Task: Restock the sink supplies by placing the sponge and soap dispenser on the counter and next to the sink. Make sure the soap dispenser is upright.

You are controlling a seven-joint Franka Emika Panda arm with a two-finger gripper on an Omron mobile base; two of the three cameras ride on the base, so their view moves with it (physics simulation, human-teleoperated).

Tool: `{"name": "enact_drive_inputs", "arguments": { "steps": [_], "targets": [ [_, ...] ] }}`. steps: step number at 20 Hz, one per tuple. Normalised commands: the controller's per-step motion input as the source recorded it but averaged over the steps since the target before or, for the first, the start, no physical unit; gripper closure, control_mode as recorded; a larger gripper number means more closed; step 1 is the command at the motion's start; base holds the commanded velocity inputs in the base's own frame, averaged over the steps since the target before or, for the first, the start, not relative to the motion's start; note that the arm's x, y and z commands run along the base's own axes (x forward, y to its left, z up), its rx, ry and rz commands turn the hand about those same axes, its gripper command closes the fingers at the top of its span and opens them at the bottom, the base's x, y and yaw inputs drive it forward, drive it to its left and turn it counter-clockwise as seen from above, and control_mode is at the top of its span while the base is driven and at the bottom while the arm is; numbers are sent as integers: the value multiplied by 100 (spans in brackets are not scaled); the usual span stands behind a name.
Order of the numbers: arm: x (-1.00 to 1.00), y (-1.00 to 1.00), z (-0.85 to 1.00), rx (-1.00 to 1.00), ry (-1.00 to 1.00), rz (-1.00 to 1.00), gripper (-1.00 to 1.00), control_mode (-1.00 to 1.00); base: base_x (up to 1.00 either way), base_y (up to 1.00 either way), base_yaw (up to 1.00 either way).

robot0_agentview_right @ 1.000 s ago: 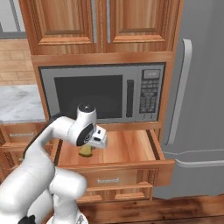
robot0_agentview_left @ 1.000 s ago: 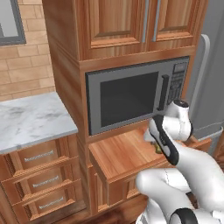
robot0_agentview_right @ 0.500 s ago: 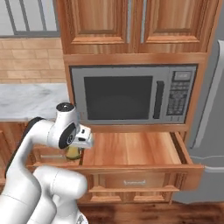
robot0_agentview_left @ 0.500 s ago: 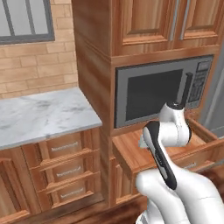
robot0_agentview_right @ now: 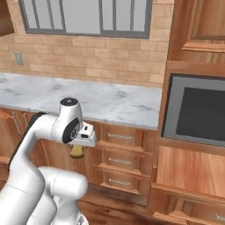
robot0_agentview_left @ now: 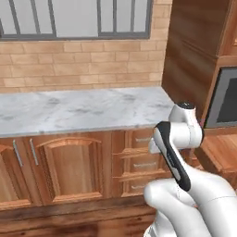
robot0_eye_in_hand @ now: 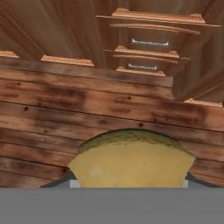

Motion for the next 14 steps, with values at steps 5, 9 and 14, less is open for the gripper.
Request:
{"name": "enact_drive_inputs", "arguments": {
  "steps": [5,9,14],
  "targets": [
    [0,0,0,0,0,0,100,100,-16,100,59],
    [0,0,0,0,0,0,100,100,-17,100,61],
    [0,0,0,0,0,0,100,100,-15,100,62]
  ]
}}
